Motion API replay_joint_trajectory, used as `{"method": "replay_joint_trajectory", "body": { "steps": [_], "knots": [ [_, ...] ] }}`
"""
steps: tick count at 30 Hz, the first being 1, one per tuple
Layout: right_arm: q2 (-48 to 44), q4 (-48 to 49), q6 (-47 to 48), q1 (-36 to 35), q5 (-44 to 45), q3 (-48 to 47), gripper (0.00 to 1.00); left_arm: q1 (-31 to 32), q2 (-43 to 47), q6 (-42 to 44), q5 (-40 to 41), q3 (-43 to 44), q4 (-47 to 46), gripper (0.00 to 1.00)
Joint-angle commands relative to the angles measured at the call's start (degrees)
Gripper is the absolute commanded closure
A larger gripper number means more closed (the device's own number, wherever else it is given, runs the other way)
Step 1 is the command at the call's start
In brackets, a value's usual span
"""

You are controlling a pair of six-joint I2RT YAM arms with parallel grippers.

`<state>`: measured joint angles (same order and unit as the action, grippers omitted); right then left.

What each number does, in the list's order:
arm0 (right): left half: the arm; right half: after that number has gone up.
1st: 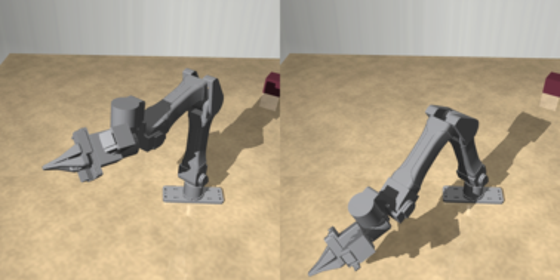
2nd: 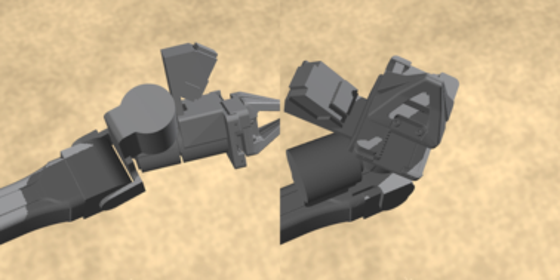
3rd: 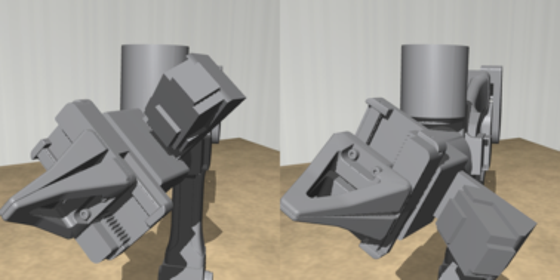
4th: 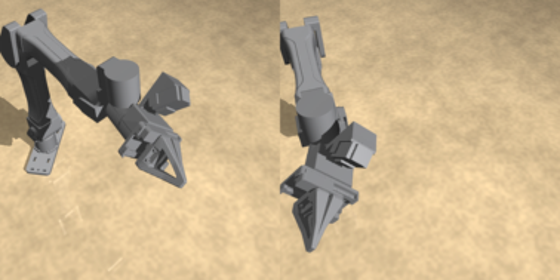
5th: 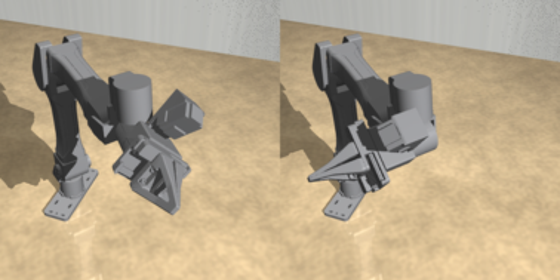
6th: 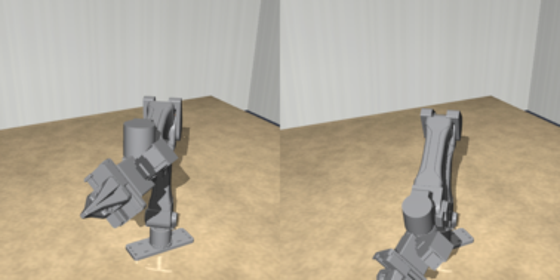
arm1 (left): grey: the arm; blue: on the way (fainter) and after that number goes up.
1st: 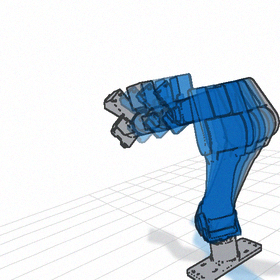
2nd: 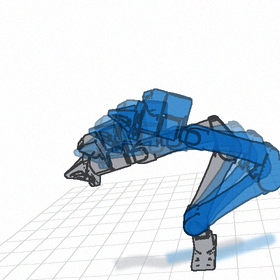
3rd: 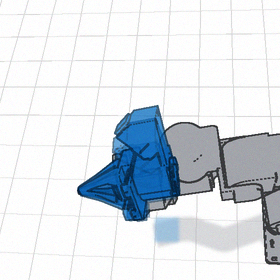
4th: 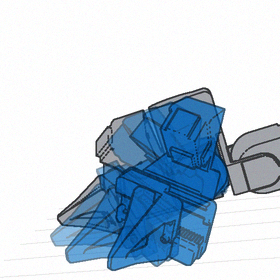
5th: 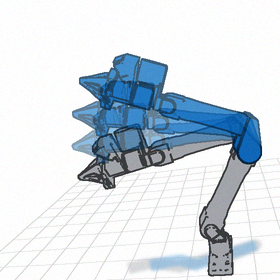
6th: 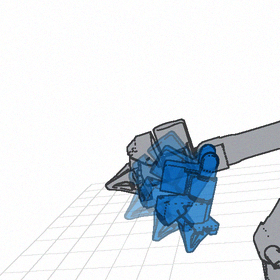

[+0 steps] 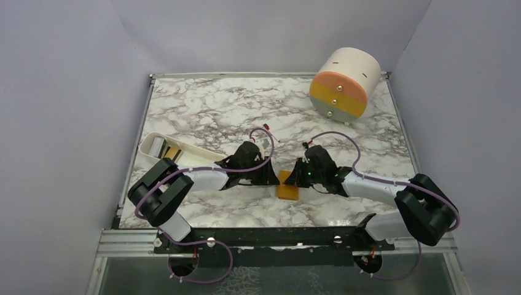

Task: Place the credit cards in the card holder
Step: Close the card holder at the center of the board.

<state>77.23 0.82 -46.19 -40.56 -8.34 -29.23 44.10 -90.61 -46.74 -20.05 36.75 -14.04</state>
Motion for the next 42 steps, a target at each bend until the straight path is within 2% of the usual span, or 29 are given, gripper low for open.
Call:
{"method": "replay_joint_trajectory", "body": {
  "steps": [1,15,31,35,42],
  "knots": [
    [0.5,-0.9,1.3,-0.3,2.6,-2.0,0.99,0.2,-0.6,1.4,0.4,1.7,0.7,0.67],
    [4.0,-3.2,1.7,-0.3,3.1,-2.9,0.99,0.2,-1.2,1.6,1.7,2.4,1.4,0.70],
    [3.7,-8.0,1.1,-0.3,5.2,-4.9,0.99,0.3,1.3,3.7,6.1,4.3,5.0,0.72],
    [2.0,-7.5,1.1,-0.3,2.4,-5.5,0.99,0.3,1.9,3.4,6.1,4.2,4.8,0.72],
    [1.8,-8.8,0.7,-0.3,3.8,-5.3,0.99,0.3,1.3,3.3,4.3,4.8,4.6,0.72]
  ]
}}
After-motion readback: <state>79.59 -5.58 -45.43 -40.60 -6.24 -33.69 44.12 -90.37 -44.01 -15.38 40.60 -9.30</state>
